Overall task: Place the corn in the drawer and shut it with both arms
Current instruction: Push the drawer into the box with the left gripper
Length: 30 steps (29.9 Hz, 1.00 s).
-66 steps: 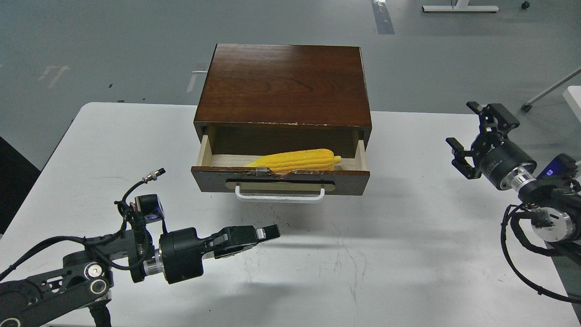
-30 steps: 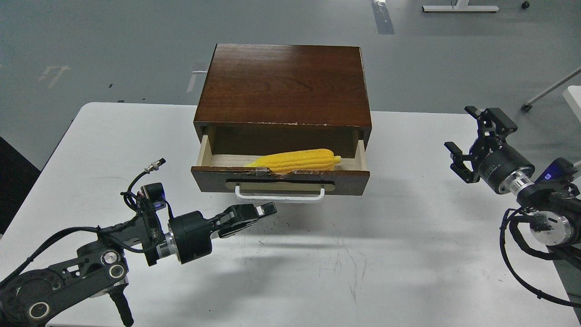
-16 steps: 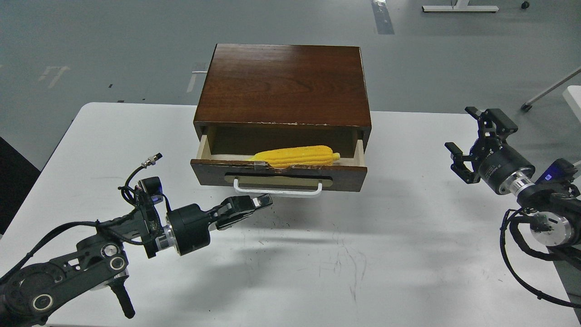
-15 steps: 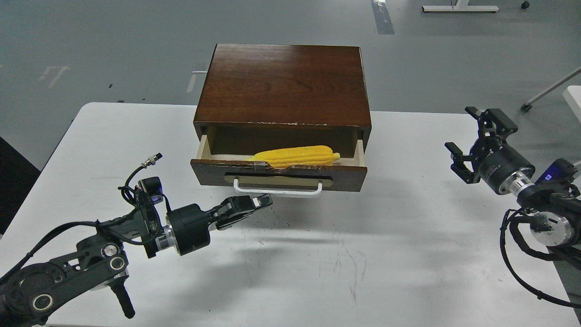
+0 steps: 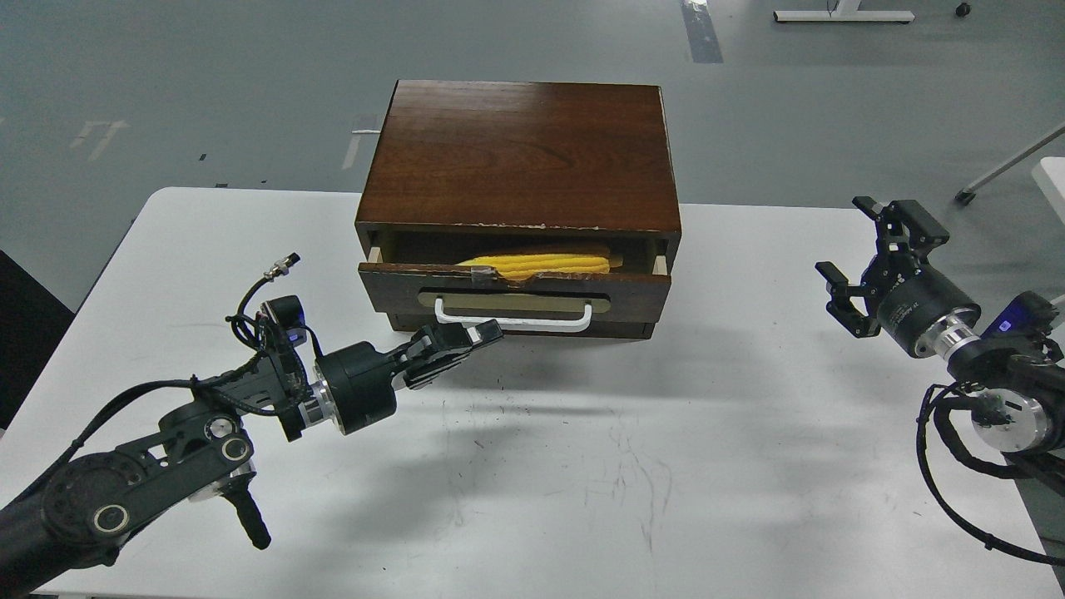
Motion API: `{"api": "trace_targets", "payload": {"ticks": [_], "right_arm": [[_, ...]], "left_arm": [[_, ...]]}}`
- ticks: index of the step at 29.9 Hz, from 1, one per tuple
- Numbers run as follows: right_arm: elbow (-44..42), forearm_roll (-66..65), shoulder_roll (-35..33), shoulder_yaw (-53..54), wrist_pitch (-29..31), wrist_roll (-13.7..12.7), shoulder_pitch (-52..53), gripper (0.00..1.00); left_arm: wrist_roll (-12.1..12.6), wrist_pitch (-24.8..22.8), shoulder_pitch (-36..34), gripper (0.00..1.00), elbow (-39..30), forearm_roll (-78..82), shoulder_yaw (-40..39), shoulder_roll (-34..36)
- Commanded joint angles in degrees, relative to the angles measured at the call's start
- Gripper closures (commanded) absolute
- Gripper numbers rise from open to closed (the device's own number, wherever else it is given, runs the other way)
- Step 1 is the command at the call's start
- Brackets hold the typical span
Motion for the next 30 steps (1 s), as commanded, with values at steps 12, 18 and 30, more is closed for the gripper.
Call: {"api": "trace_targets", "payload": {"ticks": [12, 18, 30], "right_arm": [[0.0, 0.0, 0.0, 0.0, 0.0, 0.0, -0.7, 0.03], [0.0, 0.0, 0.0, 0.0, 0.0, 0.0, -0.9, 0.03], [-0.1, 0.0, 0.0, 0.0, 0.0, 0.0, -1.2, 0.03]], "left_arm": [[0.0, -0.9, -3.6, 1.00, 6.5, -0.1, 0.2, -2.8], [0.0, -0.9, -4.0, 1.00, 7.4, -0.2, 0.1, -3.3], [0.0, -1.0, -5.6, 1.00, 9.0, -1.7, 0.4, -4.3]]}}
